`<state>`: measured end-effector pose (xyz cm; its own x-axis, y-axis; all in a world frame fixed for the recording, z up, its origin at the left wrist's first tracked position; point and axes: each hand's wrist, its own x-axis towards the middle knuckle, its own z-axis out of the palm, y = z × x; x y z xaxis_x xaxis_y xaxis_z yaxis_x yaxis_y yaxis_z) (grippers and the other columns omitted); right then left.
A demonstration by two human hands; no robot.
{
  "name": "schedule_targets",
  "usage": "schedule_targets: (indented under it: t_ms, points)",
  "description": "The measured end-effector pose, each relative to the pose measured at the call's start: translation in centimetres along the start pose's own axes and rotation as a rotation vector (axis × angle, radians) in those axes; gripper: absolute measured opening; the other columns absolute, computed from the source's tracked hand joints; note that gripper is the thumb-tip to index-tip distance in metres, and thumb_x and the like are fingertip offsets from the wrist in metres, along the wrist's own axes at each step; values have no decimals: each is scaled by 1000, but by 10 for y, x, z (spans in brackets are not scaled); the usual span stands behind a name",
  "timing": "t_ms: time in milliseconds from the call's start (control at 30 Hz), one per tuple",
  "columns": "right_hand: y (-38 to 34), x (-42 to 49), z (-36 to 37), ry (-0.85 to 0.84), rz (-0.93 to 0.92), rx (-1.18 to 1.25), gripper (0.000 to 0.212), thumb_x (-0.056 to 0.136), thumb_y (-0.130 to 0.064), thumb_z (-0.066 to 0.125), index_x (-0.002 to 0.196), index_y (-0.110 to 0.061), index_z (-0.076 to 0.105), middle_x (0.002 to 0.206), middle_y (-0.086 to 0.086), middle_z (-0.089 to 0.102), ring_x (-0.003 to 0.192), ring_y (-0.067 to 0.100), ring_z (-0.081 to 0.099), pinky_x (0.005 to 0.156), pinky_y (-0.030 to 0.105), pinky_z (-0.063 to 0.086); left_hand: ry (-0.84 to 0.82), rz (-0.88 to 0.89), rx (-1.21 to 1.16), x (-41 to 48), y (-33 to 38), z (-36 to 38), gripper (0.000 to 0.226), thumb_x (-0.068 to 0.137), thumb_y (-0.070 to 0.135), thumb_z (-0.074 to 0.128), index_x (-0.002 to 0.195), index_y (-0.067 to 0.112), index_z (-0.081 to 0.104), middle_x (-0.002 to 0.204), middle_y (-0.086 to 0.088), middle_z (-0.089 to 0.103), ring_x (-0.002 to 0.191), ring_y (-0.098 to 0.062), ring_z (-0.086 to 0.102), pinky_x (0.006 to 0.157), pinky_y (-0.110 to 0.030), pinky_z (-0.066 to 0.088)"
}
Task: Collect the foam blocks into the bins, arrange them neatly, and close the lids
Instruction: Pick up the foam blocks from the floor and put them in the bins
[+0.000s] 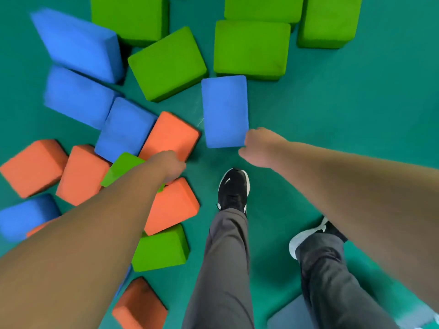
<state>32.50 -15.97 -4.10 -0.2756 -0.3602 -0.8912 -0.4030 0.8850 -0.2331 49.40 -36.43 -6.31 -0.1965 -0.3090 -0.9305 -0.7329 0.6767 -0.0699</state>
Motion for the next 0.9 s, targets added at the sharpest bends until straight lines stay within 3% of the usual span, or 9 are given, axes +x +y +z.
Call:
schedule_targets:
  t_ms: [133,233,367,500,600,700,800,900]
  points:
    - [-45,46,-13,-19,-80,-155,16,102,-24,47,106,-9,53,109,8,51,84,25,47,63,32,36,153,-92,-118,40,-42,-13,60,94,37,63,142,3,49,143,-24,53,126,-42,57,101,-45,50]
    - [-62,82,-24,22,-102,-247,35,104,-27,48,131,-4,49,131,12,44,103,29,48,80,37,39,299,-111,-167,67,-54,-17,63,90,32,73,137,0,47,139,-25,48,124,-46,55,98,-50,48]
    - [-64,131,-34,193,-58,-277,54,93,-31,64,136,-5,46,139,14,40,125,40,50,88,45,47,379,-31,-109,96,-45,-17,71,86,33,79,139,2,43,140,-22,44,129,-45,48,103,-53,45]
    - [-62,160,-48,376,-109,-293,74,86,-31,75,148,-8,40,150,13,40,134,38,44,104,46,43,384,-30,-159,116,-31,-14,93,79,41,86,149,8,35,147,-18,39,135,-42,44,109,-53,43]
    - [-55,175,-53,360,-127,-323,89,85,-33,76,158,-14,30,157,9,36,140,37,40,109,47,42,418,-28,-154,125,-22,-11,117,73,41,91,160,14,18,156,-15,29,140,-40,38,108,-55,44]
    - [-45,183,-48,385,-188,-359,94,82,-34,78,159,-13,28,156,10,36,139,37,43,109,46,43,434,58,14,130,-21,-12,128,70,40,93,165,24,8,166,-3,16,146,-37,28,109,-56,42]
    - [-35,184,-36,402,-234,-444,104,83,-47,77,162,-12,19,159,11,32,144,37,38,117,48,34,373,159,329,136,-17,-8,117,79,31,84,165,29,4,173,4,-10,156,-36,11,123,-52,25]
    - [-28,182,-28,450,-221,-572,117,80,-67,72,162,-7,15,155,17,35,141,40,39,118,51,31,411,168,502,136,-7,3,86,93,14,59,163,19,10,174,-1,-12,158,-41,-1,128,-52,12]
